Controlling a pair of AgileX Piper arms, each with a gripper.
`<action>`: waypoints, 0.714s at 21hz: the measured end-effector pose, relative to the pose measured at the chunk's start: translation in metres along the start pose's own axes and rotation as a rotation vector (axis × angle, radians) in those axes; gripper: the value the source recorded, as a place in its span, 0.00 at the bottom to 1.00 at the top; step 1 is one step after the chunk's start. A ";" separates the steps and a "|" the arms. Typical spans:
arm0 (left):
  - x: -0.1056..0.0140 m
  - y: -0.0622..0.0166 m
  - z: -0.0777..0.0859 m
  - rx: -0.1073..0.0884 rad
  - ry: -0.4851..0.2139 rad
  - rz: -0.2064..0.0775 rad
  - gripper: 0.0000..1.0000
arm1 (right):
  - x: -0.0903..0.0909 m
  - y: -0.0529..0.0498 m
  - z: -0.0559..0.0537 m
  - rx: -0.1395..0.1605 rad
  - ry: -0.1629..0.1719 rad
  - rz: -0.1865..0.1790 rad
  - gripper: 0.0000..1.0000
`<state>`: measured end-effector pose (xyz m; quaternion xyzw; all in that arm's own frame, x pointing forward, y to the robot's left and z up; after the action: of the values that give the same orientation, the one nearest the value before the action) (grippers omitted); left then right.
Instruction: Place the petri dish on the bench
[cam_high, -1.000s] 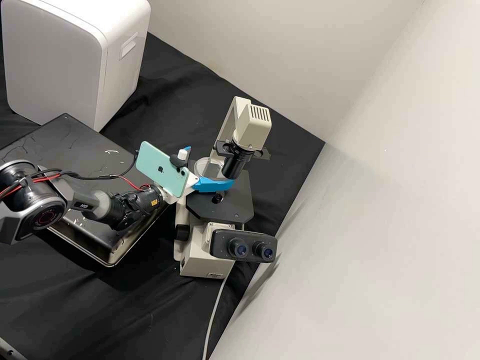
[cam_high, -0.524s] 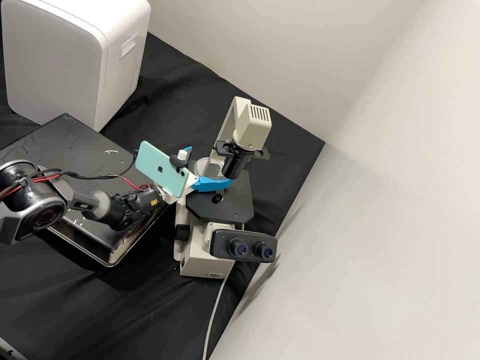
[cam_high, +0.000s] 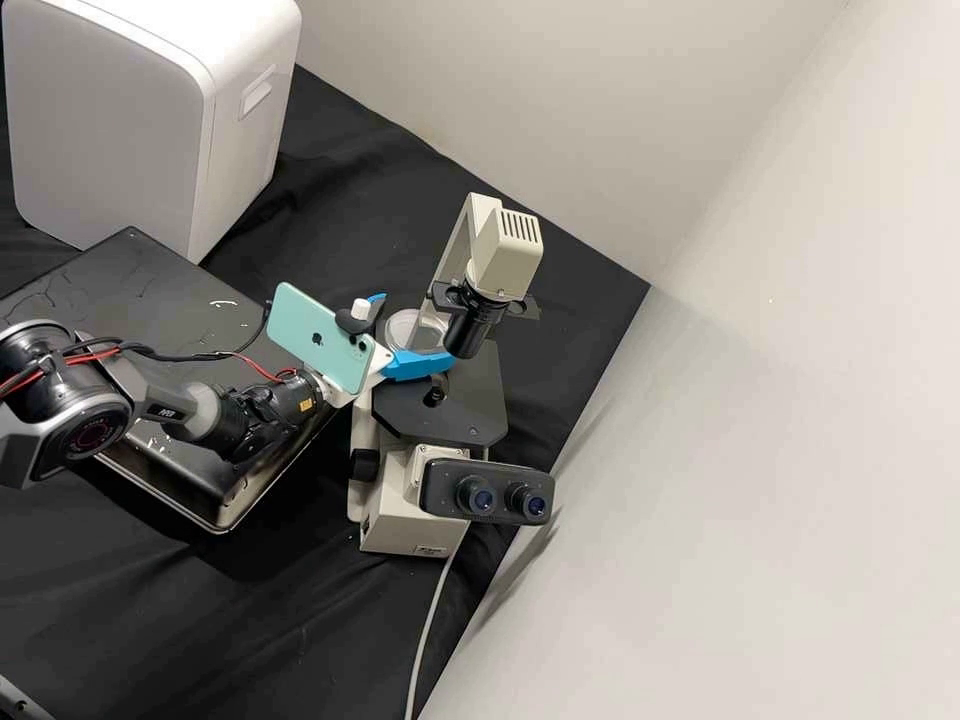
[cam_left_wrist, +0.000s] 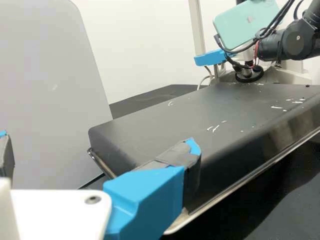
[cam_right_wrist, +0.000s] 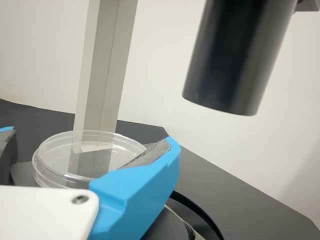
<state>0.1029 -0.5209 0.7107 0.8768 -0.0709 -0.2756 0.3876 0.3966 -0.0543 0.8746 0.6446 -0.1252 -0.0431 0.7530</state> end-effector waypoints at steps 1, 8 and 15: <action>0.000 0.0000 0.000 0.000 0.000 0.000 1.00 | 0.000 0.000 0.000 -0.002 0.002 -0.001 0.00; 0.000 0.0000 0.000 0.000 0.000 0.000 1.00 | -0.001 -0.001 -0.001 -0.013 0.013 -0.005 0.00; 0.001 -0.0017 0.001 0.007 -0.001 -0.008 1.00 | -0.001 -0.002 -0.001 -0.025 0.024 -0.013 0.00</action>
<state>0.1030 -0.5203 0.7090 0.8783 -0.0685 -0.2773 0.3834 0.3962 -0.0530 0.8722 0.6364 -0.1117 -0.0418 0.7621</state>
